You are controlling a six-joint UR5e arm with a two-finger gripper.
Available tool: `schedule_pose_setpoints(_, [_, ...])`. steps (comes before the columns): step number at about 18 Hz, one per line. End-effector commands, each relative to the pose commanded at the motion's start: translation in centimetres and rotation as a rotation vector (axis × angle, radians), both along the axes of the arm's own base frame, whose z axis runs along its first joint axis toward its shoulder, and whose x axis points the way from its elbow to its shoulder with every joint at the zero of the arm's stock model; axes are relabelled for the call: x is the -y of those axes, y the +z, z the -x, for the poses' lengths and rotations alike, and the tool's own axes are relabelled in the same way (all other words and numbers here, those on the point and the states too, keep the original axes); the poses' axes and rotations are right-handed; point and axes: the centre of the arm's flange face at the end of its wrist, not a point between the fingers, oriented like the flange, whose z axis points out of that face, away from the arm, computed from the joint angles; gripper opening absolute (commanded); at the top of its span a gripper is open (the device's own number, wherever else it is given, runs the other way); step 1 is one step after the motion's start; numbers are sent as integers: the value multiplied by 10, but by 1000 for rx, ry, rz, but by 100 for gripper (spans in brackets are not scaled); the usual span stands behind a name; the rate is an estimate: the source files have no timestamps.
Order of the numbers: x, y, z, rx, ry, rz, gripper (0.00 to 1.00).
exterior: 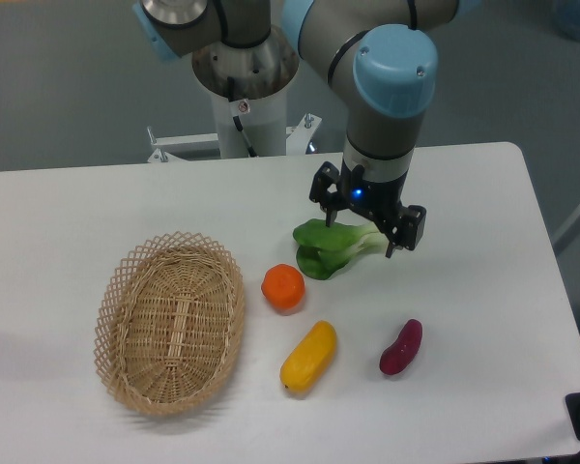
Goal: Pick up the mango from the table
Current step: 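Move the gripper from the bok choy toward the yellow mango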
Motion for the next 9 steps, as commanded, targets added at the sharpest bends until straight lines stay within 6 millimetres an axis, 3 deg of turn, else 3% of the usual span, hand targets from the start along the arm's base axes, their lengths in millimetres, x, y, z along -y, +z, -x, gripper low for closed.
schedule_pose_setpoints(3, [-19,-10,-9,-3,87,-90,100])
schedule_pose_setpoints(5, [-30,-31,-7,11,128,-106,100])
schedule_pose_setpoints(9, [-58,-77,-21,51,108,-73,100])
